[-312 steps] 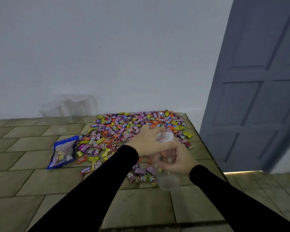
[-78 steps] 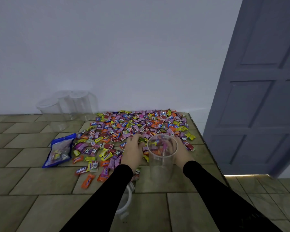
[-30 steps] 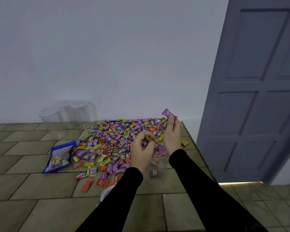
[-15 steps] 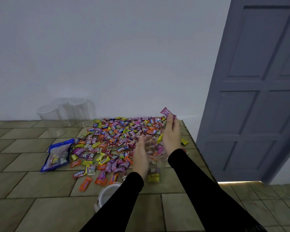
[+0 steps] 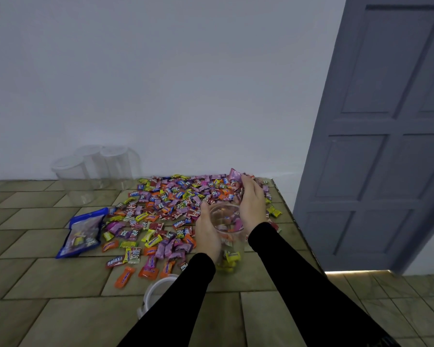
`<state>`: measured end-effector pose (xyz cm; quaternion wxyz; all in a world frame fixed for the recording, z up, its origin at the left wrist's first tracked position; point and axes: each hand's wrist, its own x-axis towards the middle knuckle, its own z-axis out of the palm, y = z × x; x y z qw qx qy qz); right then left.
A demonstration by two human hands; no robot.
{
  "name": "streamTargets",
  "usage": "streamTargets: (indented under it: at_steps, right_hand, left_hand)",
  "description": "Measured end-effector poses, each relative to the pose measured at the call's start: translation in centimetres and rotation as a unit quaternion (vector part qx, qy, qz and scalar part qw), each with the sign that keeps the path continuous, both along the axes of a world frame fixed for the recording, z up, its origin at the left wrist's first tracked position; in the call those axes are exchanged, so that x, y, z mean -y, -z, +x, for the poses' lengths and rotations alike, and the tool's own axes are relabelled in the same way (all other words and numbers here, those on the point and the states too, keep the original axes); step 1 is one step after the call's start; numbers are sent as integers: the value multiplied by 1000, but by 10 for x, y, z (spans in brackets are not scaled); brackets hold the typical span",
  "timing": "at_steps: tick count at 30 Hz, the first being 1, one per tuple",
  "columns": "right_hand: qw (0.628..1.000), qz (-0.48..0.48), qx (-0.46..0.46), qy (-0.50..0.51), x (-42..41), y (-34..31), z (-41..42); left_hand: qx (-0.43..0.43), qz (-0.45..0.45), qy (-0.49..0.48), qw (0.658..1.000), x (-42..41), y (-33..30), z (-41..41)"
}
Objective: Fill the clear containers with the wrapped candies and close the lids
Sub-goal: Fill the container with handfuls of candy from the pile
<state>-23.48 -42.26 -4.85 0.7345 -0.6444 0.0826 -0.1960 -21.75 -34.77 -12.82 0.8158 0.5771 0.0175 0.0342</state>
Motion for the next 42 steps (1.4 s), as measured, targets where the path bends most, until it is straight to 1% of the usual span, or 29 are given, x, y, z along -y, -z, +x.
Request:
streamTargets:
  at_steps: [2,6,11,15,18,22,25,27,29,33,38,42]
  right_hand:
    - [1000,8,-6,-9,1,3,3]
    - [999,-13,9,-33,5,2,1]
    - [997,-37,45,-45,7,6,1]
    - [995,-30,69,-71,6,9,7]
    - [993,-24,63,-92,7,8,8]
    - [991,-53,62,-104,7,7,8]
    - [992,-69,56,-94,5,6,8]
    - [994,-55,55,-80,3,5,7]
    - [996,-40,51,-59,3,7,8]
    - [996,-71,33,-31,5,12,12]
    - [997,-69,34,-6,5,13,10]
    - [991,-121,56,-6,3,16,13]
  left_hand:
    - [-2,-8,-8,1000,0,2,1]
    - [7,-10,-5,1000,0,5,4]
    - [24,2,-1,1000,-1,9,4]
    - [26,-5,-8,1000,-2,14,9]
    - [21,-8,-8,1000,-1,14,12]
    - [30,-7,0,1000,-3,14,10]
    - [32,-16,-5,999,-2,14,10]
    - [24,-40,1,999,-1,14,11]
    - [29,-32,-4,999,-1,16,14]
    - [33,-19,-2,999,-1,18,15]
    - [25,-22,-12,999,-2,16,14]
    - [32,1,-13,999,-2,15,12]
